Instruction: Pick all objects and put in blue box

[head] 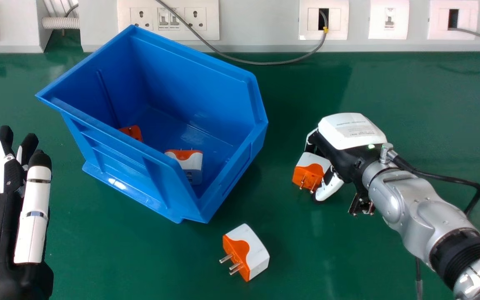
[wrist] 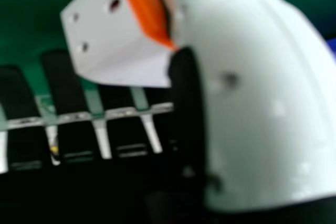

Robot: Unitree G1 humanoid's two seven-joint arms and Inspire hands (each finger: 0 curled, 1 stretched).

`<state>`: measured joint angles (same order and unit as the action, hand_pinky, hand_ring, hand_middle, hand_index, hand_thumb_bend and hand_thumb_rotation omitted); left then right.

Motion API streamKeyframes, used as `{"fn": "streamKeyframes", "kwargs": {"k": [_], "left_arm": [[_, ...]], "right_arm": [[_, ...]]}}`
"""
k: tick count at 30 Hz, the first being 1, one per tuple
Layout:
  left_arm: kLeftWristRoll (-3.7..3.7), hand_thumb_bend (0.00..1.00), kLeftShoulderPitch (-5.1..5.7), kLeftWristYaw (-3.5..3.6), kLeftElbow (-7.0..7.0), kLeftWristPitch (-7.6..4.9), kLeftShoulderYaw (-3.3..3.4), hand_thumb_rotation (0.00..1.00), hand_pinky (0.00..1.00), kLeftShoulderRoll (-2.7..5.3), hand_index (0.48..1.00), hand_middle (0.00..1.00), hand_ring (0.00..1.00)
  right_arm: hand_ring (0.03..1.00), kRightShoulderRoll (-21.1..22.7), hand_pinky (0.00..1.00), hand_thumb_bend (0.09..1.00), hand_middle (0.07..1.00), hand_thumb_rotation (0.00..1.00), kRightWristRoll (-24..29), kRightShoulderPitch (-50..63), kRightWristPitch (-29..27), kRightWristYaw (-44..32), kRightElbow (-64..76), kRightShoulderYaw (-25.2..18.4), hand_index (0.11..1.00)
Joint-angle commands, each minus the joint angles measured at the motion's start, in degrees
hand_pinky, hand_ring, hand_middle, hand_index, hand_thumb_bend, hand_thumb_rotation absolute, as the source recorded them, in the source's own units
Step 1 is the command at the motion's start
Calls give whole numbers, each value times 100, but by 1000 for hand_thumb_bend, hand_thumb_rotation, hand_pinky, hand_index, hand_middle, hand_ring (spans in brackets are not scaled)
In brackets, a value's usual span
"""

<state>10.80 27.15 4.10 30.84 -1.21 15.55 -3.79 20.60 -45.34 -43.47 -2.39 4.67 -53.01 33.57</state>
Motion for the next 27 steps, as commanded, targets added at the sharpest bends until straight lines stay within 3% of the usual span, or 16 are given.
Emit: {"fn": "streamKeyframes", "kwargs": {"k": [1, 4, 7, 9, 14, 19, 27], "left_arm": [[30, 243, -14, 40, 41, -98, 50, 852, 1000, -32, 1000, 1000, 1000], [15, 244, -19, 49, 23, -108, 59, 845, 1000, -36, 1000, 1000, 1000], [62, 247, -28, 78, 0, -146, 73, 820, 1000, -10, 1000, 1000, 1000], [105, 240, -28, 88, 6, -129, 81, 816, 1000, 8, 1000, 1000, 1000], [59, 239, -13, 72, 39, -107, 79, 825, 1000, 15, 1000, 1000, 1000], [18, 249, 8, 84, 57, -110, 72, 835, 1000, -3, 1000, 1000, 1000], [21, 258, 20, 63, 68, -107, 67, 842, 1000, 19, 1000, 1000, 1000]], "right_arm": [[512, 60, 395, 349, 570, 164, -80, 78, 162, 73, -39, 8, 570], [438, 17, 330, 371, 498, 285, -194, -5, 283, 14, -149, 116, 525], [566, -13, 486, 446, 611, 408, -270, -120, 394, -190, -214, 237, 612], [580, -12, 508, 516, 627, 430, -328, -127, 436, -179, -150, 274, 633], [548, 11, 470, 659, 610, 472, -378, -112, 423, -172, -10, 326, 612], [573, -3, 487, 724, 643, 556, -320, -166, 370, -309, -1, 348, 647], [595, -44, 507, 817, 668, 681, -261, -256, 395, -618, 23, 322, 682]]}}
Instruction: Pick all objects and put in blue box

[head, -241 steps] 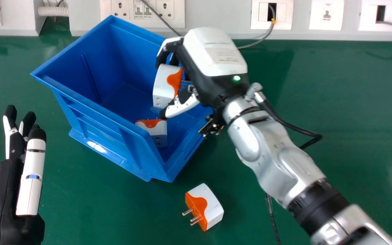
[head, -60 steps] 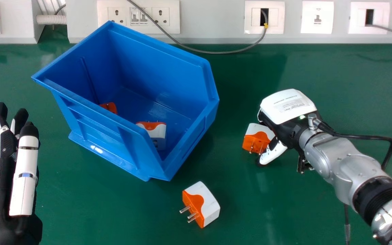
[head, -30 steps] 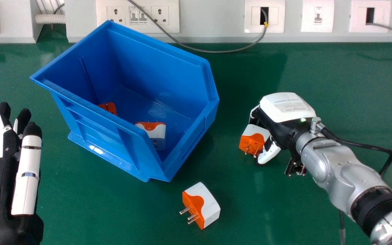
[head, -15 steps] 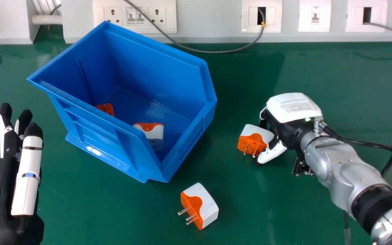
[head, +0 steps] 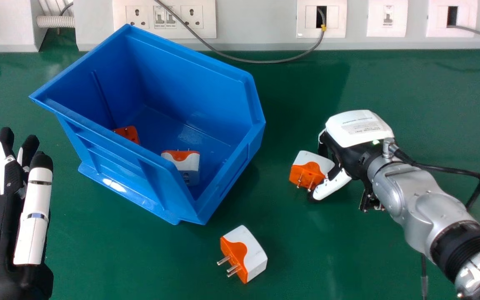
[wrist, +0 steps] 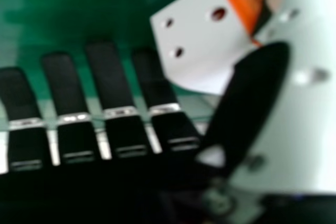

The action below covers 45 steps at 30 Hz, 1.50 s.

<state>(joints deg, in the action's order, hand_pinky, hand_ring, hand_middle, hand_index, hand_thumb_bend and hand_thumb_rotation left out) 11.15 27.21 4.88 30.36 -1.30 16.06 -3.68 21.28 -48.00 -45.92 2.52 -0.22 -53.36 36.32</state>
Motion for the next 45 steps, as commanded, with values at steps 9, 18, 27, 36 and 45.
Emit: {"fn": "streamKeyframes", "kwargs": {"k": [9, 18, 27, 36, 45], "left_arm": [[-3, 228, 1, -5, 89, -111, 18, 844, 1000, 1, 1000, 1000, 1000], [-57, 236, 27, -73, 173, -29, 0, 840, 1000, 15, 1000, 1000, 1000], [-118, 255, 72, -164, 281, 21, -44, 849, 1000, 29, 1000, 1000, 1000], [-182, 250, 135, -236, 494, 147, -106, 861, 1000, 83, 1000, 1000, 1000], [-193, 300, 182, -366, 717, 435, -174, 825, 1000, 166, 1000, 1000, 1000]], "right_arm": [[609, -61, 511, 865, 678, 732, 92, 13, -237, -245, 148, -31, 682], [606, -80, 509, 835, 665, 719, 70, 15, -309, -241, 202, -25, 665], [635, -181, 542, 788, 699, 676, 107, 23, -203, -359, 269, -69, 698], [651, -416, 582, 654, 695, 649, -360, -103, -11, -226, 61, 335, 680], [300, -898, 211, 490, 388, 180, -691, -235, 570, 61, -413, 651, 487]]}}
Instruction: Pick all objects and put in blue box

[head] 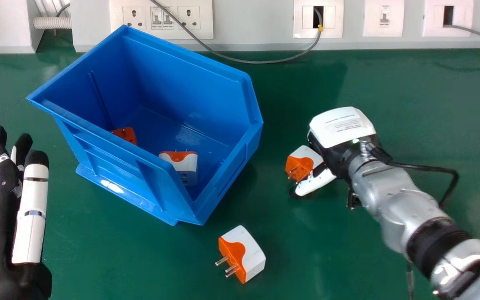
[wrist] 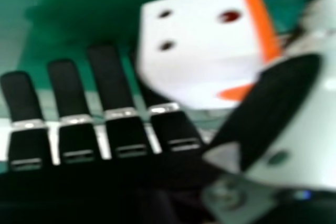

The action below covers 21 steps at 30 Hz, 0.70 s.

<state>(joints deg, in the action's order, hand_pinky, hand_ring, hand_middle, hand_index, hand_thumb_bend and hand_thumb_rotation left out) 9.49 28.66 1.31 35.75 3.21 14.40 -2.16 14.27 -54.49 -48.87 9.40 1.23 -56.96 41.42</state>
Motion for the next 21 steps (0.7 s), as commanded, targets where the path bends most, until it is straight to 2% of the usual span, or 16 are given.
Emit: {"fn": "streamKeyframes", "kwargs": {"k": [1, 3, 4, 6, 8, 11, 12, 13, 15, 19, 21], "left_arm": [[-39, 299, 33, -15, 170, -22, -14, 826, 1000, 15, 1000, 1000, 1000], [-47, 298, 31, -8, 146, -62, -22, 830, 1000, 18, 1000, 1000, 1000], [-55, 289, 31, -6, 129, -82, -26, 832, 1000, 23, 1000, 1000, 1000], [-84, 289, 27, -7, 88, -114, -31, 835, 1000, 22, 1000, 1000, 1000], [-76, 295, 3, 16, 29, -168, -28, 851, 1000, 17, 1000, 1000, 1000], [-99, 303, -7, 35, -37, -229, -24, 856, 1000, -2, 1000, 1000, 1000], [-95, 305, -14, 35, -59, -238, -21, 855, 1000, -4, 1000, 1000, 1000], [-54, 309, -26, 34, -84, -253, -14, 849, 1000, 18, 1000, 1000, 1000], [-19, 315, -30, 29, -97, -249, -13, 816, 1000, 39, 1000, 1000, 1000], [-33, 324, -46, 9, -102, -216, -19, 806, 1000, 54, 1000, 1000, 1000], [-1, 336, -66, 50, -144, -249, -9, 803, 1000, 38, 1000, 1000, 1000]], "right_arm": [[323, -198, 221, 501, 421, 93, -52, 52, -118, -86, -56, 164, 505], [385, -216, 261, 516, 466, 24, -72, 26, -71, -146, -87, 206, 501], [385, -233, 264, 512, 487, 12, -50, 27, -34, -140, -99, 196, 519], [378, -266, 249, 510, 478, 6, 13, 37, 34, -127, -111, 155, 537], [370, -271, 217, 508, 463, 1, 60, 62, 56, -89, -90, 119, 550], [376, -244, 166, 511, 467, 0, 99, 132, 80, -3, -17, 71, 527], [373, -237, 174, 510, 467, 0, 115, 130, 81, -37, -24, 62, 532], [378, -232, 210, 510, 481, 0, 121, 122, 89, -69, -39, 60, 532], [381, -222, 242, 510, 488, 0, 125, 122, 133, -113, -31, 49, 536], [396, -163, 297, 511, 511, 0, 119, 119, 111, -210, 45, 44, 521], [403, -94, 315, 511, 519, 0, 124, 157, 59, -175, 155, 19, 513]]}}
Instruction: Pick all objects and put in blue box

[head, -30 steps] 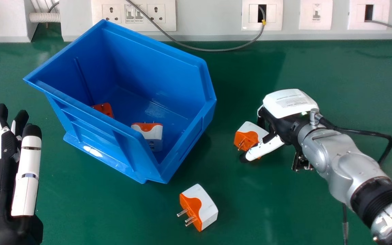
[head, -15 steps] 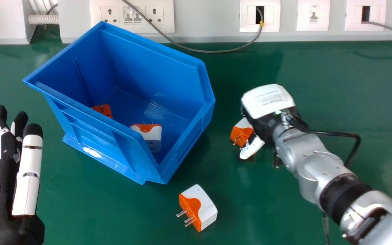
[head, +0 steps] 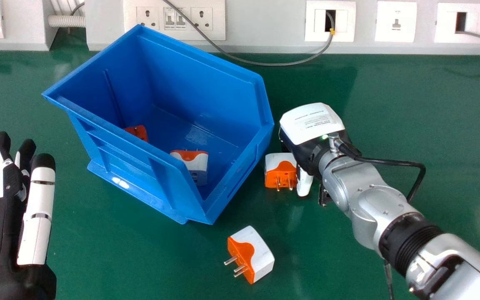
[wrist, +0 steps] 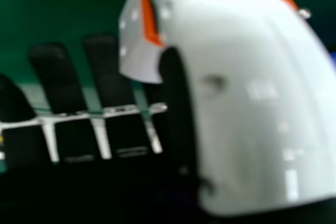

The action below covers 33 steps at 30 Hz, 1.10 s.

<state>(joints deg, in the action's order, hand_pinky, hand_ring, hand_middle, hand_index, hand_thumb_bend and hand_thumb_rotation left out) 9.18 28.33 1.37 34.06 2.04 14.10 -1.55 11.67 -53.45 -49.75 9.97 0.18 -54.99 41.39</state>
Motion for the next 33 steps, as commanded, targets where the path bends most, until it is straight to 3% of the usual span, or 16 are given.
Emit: {"fn": "streamKeyframes", "kwargs": {"k": [1, 5, 11, 13, 16, 18, 22, 23, 26, 28, 31, 33], "left_arm": [[39, 339, -43, 81, -8, -169, 27, 808, 1000, -44, 1000, 1000, 1000], [97, 333, -92, 182, -104, -272, 65, 814, 1000, -52, 1000, 1000, 1000], [51, 291, -161, 248, -256, -414, 105, 813, 1000, -50, 1000, 1000, 1000], [70, 281, -177, 277, -295, -466, 110, 817, 1000, -51, 1000, 1000, 1000], [77, 278, -182, 283, -295, -448, 122, 818, 1000, -57, 1000, 1000, 1000], [97, 272, -182, 286, -274, -422, 130, 822, 1000, -57, 1000, 1000, 1000], [30, 274, -183, 293, -263, -404, 124, 842, 1000, -98, 1000, 1000, 1000], [10, 281, -176, 297, -263, -412, 118, 843, 1000, -106, 1000, 1000, 1000], [-39, 268, -179, 312, -270, -421, 104, 856, 1000, -133, 1000, 1000, 1000], [-48, 264, -185, 310, -281, -437, 99, 865, 1000, -133, 1000, 1000, 1000], [11, 272, -199, 288, -273, -409, 100, 848, 1000, -102, 1000, 1000, 1000], [48, 286, -205, 272, -260, -385, 100, 828, 1000, -77, 1000, 1000, 1000]], "right_arm": [[407, 193, 326, 512, 521, 0, 53, 275, 19, -67, 44, -29, 510], [395, 355, 300, 511, 507, 0, 145, 429, 7, 60, 413, -172, 527], [425, 550, 379, 510, 535, 0, 399, 644, -55, -86, 801, -440, 491], [430, 641, 403, 508, 546, 0, 377, 697, -49, -221, 925, -423, 487], [473, 730, 414, 508, 540, 0, 400, 810, -55, -232, 1138, -486, 480], [529, 761, 425, 494, 585, 111, 439, 865, -35, -272, 1261, -554, 489], [515, 802, 415, 500, 556, 158, 427, 902, 41, -382, 1364, -607, 490], [547, 806, 453, 571, 587, 280, 399, 881, 58, -440, 1340, -586, 552], [609, 807, 515, 769, 660, 468, 236, 852, 111, -412, 1322, -485, 661], [611, 807, 515, 831, 671, 525, 199, 871, 129, -400, 1378, -475, 680], [629, 790, 531, 910, 710, 572, 239, 875, 140, -416, 1423, -492, 730], [735, 777, 638, 939, 794, 583, 293, 867, 171, -543, 1463, -516, 797]]}}
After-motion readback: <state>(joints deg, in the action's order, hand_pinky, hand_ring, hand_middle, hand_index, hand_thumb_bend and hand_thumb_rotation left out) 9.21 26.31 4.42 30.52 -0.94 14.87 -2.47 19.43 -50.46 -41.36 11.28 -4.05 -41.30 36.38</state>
